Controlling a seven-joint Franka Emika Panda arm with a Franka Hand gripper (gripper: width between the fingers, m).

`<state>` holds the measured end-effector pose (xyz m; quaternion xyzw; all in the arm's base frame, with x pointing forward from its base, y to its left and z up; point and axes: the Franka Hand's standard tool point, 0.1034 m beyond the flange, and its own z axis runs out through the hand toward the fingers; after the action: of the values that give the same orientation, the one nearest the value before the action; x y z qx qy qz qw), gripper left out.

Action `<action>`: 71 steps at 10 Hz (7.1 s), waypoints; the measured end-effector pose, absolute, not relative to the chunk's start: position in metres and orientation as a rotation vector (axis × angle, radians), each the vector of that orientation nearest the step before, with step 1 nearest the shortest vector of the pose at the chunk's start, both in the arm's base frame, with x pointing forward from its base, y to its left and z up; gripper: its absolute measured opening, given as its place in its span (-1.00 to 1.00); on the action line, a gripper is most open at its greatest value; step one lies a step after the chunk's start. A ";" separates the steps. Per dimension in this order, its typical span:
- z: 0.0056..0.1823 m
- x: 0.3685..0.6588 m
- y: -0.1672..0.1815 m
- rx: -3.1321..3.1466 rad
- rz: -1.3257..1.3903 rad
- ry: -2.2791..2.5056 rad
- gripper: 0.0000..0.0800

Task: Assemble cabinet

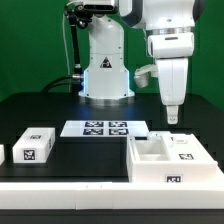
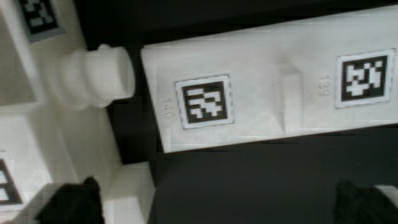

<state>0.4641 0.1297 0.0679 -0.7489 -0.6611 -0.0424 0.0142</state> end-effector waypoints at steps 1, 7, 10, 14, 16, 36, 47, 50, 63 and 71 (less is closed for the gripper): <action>0.062 0.459 0.130 -2.306 -0.144 -2.086 0.62; 0.030 0.430 0.125 -2.267 -0.180 -2.087 0.62; 0.019 0.430 0.125 -2.267 -0.167 -2.061 0.62; 0.015 0.429 0.125 -2.263 -0.160 -2.053 0.37; 0.015 0.429 0.125 -2.263 -0.159 -2.053 -0.42; 0.062 0.435 0.086 -2.236 -0.054 -2.184 -0.85; 0.052 0.441 0.066 -2.128 -0.211 -2.132 -0.85; 0.052 0.440 0.068 -2.136 -0.209 -2.123 -0.85; 0.061 0.447 0.081 -2.142 -0.186 -2.131 -0.85; 0.061 0.468 0.077 -2.162 -0.217 -2.107 -0.85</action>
Offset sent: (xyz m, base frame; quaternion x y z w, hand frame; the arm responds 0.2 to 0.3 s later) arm -0.0228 -0.0012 -0.0256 -0.0309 0.0126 0.0048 0.9994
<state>0.4676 0.0765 0.0610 -0.7130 -0.6951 -0.0716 0.0575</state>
